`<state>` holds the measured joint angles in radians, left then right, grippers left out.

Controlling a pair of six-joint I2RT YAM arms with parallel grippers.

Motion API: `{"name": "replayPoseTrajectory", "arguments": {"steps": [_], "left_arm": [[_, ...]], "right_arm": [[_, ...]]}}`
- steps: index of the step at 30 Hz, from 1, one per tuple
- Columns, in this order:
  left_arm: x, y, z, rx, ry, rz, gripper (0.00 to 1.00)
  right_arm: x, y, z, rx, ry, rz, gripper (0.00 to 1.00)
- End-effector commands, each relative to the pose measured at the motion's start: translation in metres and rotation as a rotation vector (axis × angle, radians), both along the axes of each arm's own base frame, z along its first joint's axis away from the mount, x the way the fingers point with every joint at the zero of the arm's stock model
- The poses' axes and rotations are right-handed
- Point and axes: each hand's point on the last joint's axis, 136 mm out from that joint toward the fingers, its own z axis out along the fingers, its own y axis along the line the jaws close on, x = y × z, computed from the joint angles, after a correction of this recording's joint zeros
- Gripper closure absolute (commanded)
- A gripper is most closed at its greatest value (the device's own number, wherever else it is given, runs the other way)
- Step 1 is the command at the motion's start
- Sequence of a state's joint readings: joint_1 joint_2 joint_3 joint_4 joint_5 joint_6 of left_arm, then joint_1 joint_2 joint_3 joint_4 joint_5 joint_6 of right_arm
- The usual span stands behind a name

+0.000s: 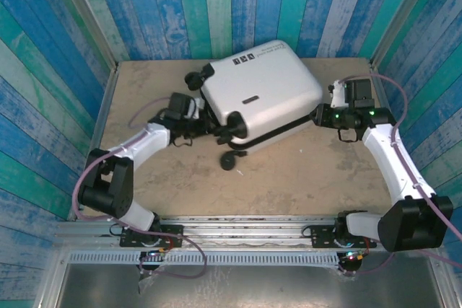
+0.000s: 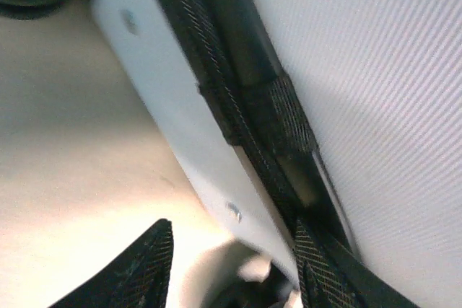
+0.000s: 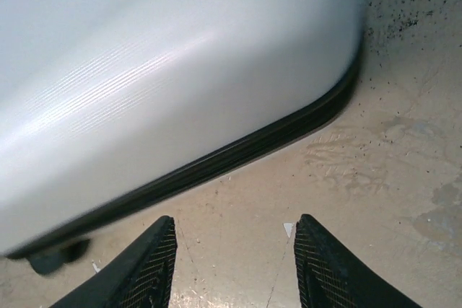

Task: Pack the luggage

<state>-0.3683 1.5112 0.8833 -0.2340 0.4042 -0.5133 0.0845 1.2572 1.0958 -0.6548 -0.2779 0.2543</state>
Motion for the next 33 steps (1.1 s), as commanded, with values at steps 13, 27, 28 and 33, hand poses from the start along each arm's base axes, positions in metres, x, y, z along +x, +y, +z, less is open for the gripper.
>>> {"name": "replayPoseTrajectory", "arguments": {"steps": [13,27,28,33], "left_arm": [[-0.057,-0.104,0.127,0.000,-0.491,-0.102,0.31],[0.060,0.010,0.299,0.165,-0.914,0.022,0.24],[0.053,-0.008,0.297,0.101,-0.930,-0.078,0.25],[0.034,-0.043,0.259,-0.084,-0.881,-0.250,0.27]], "right_arm": [[0.019,-0.086,-0.032,-0.096,0.083,-0.292,0.51],[0.086,-0.093,-0.085,0.046,0.181,-0.350,0.61],[0.088,-0.094,-0.083,0.047,0.171,-0.354,0.60],[0.091,-0.096,-0.075,0.047,0.131,-0.368,0.60]]}}
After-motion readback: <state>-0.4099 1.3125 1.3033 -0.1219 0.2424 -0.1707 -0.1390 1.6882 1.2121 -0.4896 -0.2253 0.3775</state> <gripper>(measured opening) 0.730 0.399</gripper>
